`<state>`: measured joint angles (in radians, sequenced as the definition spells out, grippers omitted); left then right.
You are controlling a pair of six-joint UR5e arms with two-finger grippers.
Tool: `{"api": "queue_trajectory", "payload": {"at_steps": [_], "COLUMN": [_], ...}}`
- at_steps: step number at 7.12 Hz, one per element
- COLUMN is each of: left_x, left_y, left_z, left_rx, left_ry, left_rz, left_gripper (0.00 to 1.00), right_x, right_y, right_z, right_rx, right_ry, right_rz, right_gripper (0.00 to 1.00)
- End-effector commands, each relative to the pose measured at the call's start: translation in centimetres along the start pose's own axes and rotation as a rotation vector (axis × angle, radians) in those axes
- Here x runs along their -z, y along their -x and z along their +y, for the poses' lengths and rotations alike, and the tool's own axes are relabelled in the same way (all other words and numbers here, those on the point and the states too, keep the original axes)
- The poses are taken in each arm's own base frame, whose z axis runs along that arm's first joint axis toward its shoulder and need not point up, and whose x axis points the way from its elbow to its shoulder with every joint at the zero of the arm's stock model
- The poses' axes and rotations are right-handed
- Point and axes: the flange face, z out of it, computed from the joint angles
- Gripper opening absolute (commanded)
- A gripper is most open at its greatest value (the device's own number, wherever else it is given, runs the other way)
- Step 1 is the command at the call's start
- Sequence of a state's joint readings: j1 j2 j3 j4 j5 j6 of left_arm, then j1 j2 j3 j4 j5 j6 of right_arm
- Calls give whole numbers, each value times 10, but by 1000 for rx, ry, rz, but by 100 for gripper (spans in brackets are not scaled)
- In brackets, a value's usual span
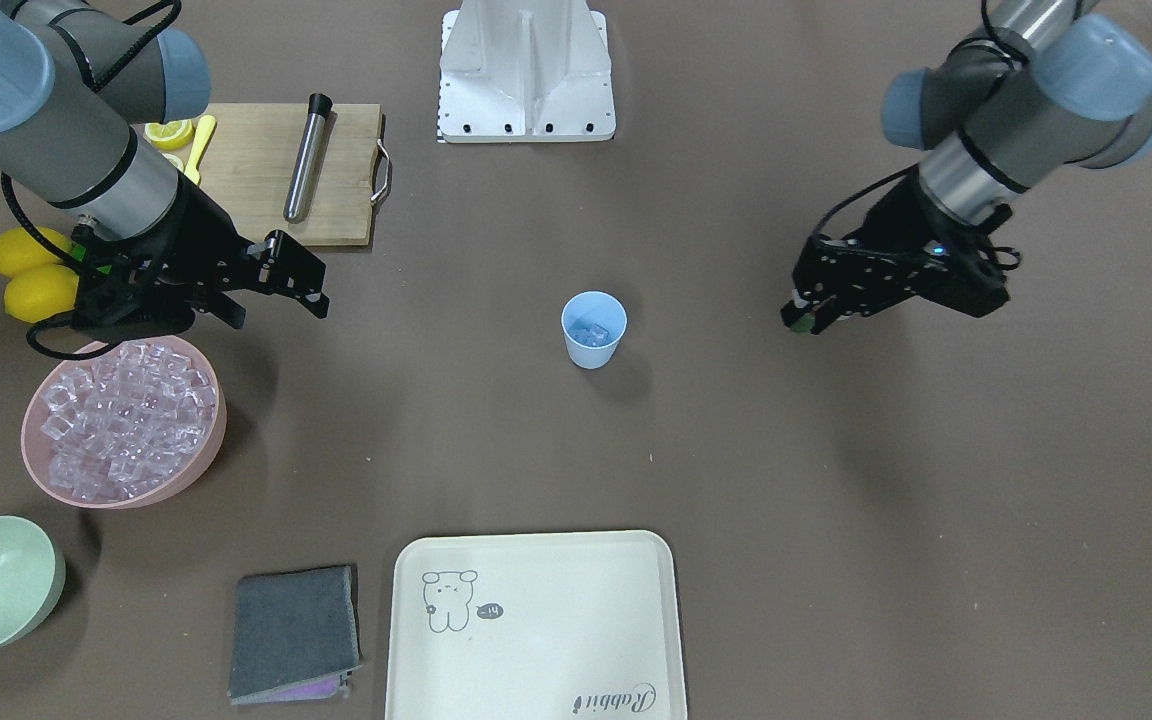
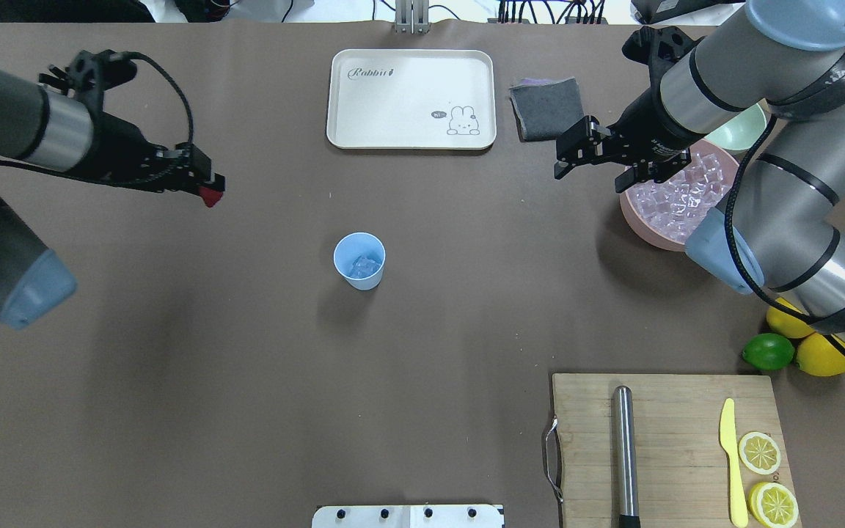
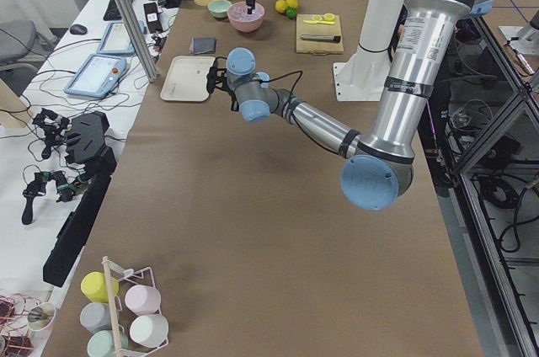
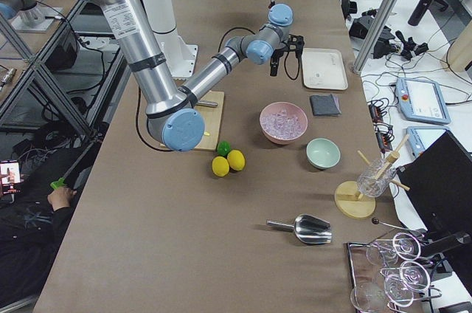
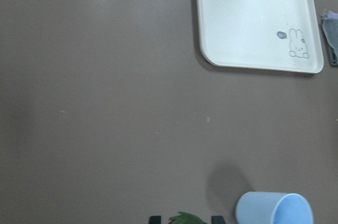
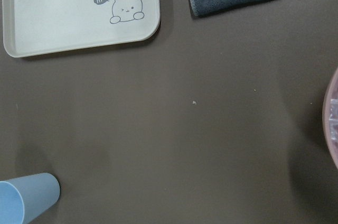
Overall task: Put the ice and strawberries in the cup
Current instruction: 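Carry the strawberry with the left gripper over the blue cup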
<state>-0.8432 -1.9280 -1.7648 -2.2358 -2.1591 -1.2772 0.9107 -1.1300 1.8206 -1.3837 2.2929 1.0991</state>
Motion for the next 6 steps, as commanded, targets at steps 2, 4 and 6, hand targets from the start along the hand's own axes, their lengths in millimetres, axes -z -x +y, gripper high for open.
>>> {"api": "queue_trajectory", "payload": {"at_steps": [2, 4, 6], "left_x": [-75, -92, -104], "left_y": [-134, -131, -128], "left_z": [60, 62, 65], "left_rx": [68, 69, 65], "left_ry": [-50, -64, -59], "left_rz": [-32, -57, -72], "left_gripper": [0, 0, 0], "right_x": [-1, -6, -7], "right_y": [-2, -4, -4], "right_z": [1, -1, -1], "right_rx": [-1, -1, -4], "right_ry": [1, 4, 5], "right_rz": [3, 10, 12], "right_gripper": [99, 99, 99]}}
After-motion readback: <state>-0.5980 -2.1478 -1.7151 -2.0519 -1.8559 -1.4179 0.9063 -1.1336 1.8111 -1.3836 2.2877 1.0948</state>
